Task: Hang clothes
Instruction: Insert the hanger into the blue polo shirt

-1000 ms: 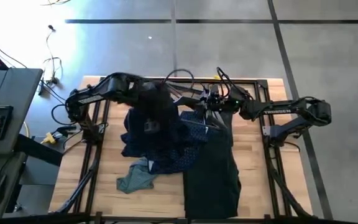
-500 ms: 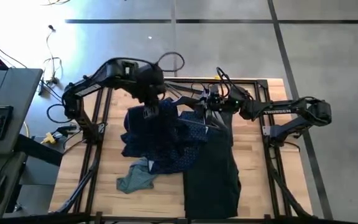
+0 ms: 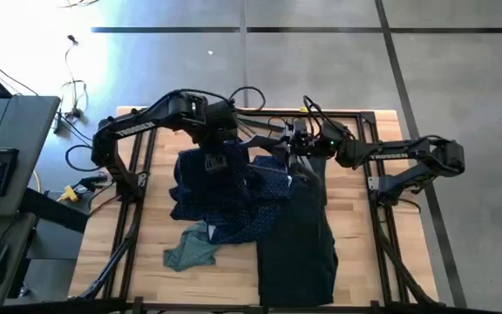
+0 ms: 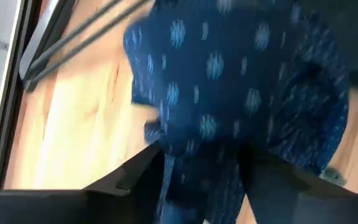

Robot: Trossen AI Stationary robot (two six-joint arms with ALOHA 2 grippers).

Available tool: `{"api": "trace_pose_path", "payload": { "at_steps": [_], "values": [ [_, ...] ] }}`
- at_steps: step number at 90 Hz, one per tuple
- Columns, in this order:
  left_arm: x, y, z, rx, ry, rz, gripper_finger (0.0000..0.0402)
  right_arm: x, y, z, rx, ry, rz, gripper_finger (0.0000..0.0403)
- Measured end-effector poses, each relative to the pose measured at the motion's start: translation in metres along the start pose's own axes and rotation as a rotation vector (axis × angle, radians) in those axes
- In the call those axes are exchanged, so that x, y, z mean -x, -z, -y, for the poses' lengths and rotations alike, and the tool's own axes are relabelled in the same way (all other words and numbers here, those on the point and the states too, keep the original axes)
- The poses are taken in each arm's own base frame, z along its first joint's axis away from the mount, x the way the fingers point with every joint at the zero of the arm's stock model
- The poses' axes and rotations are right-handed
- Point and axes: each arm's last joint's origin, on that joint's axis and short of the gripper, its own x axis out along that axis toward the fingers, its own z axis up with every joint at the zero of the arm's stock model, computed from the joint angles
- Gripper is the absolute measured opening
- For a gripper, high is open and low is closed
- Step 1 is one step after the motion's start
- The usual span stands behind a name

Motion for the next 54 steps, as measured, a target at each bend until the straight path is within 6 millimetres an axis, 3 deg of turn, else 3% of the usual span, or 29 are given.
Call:
{"api": "trace_pose_path", "payload": {
  "at_steps": [20,54],
  "values": [
    [0.001,-0.016,0.003,0.039,0.061,0.159,0.0108,-0.008,-0.017,-0.005,0.051,-0.054,-0.039,0.0028],
    [0.005,-0.030,0.007,0.064,0.180,0.298,0.0115,-0.017,-0.048,-0.013,0.214,-0.103,-0.147,0.0028]
  ]
}}
